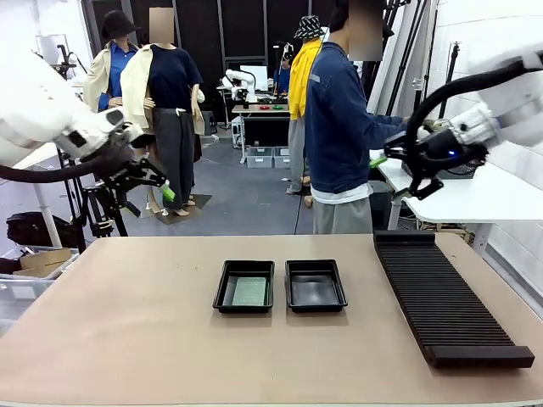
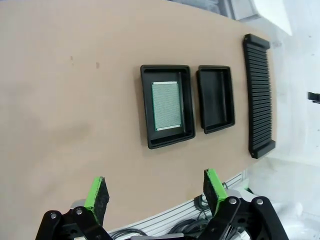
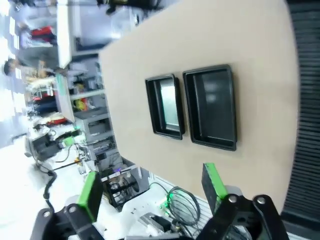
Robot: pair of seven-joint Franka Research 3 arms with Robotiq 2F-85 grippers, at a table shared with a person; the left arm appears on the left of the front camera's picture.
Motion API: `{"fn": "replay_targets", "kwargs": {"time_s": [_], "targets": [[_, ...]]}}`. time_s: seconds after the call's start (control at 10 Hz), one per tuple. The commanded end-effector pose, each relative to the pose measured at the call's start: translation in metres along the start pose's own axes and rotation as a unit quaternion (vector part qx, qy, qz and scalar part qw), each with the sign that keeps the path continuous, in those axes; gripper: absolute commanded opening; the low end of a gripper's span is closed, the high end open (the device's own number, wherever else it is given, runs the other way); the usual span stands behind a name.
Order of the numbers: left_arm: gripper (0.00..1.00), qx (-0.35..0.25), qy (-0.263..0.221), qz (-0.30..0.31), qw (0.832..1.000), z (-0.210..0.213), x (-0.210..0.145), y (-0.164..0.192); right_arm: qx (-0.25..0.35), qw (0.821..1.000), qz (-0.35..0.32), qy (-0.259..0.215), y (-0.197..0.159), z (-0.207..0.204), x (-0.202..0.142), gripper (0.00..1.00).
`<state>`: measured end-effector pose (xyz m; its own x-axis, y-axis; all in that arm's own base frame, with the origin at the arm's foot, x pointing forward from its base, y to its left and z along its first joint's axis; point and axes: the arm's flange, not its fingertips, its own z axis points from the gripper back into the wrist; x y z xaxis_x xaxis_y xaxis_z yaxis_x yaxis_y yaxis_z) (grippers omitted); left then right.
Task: Inspect and transfer BCBs to ESD trays.
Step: Pick up the ESD tray and place it on the left side of the table.
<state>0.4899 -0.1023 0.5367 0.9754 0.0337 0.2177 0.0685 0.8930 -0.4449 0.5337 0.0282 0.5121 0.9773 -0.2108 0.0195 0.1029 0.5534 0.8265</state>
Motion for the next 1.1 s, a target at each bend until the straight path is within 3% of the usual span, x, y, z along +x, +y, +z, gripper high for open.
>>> {"fn": "replay_targets", "kwargs": {"time_s": [0.0,0.3,0.8,1.0], "targets": [[1.00,0.055,0.017,0.006,0.998,-0.013,0.014,-0.030,0.038,0.999,-0.001,0.013,-0.031,0.018,0.002,1.00],[1.00,0.101,0.017,0.006,0.995,-0.044,0.017,-0.060,0.081,0.997,-0.005,0.011,-0.073,0.047,0.015,1.00],[1.00,0.133,0.010,0.005,0.991,-0.106,0.023,-0.069,0.120,0.990,-0.069,0.016,-0.157,0.054,0.034,1.00],[1.00,0.159,0.004,0.005,0.987,-0.131,0.022,-0.070,0.141,0.988,-0.067,0.019,-0.174,0.061,0.035,1.00]]}}
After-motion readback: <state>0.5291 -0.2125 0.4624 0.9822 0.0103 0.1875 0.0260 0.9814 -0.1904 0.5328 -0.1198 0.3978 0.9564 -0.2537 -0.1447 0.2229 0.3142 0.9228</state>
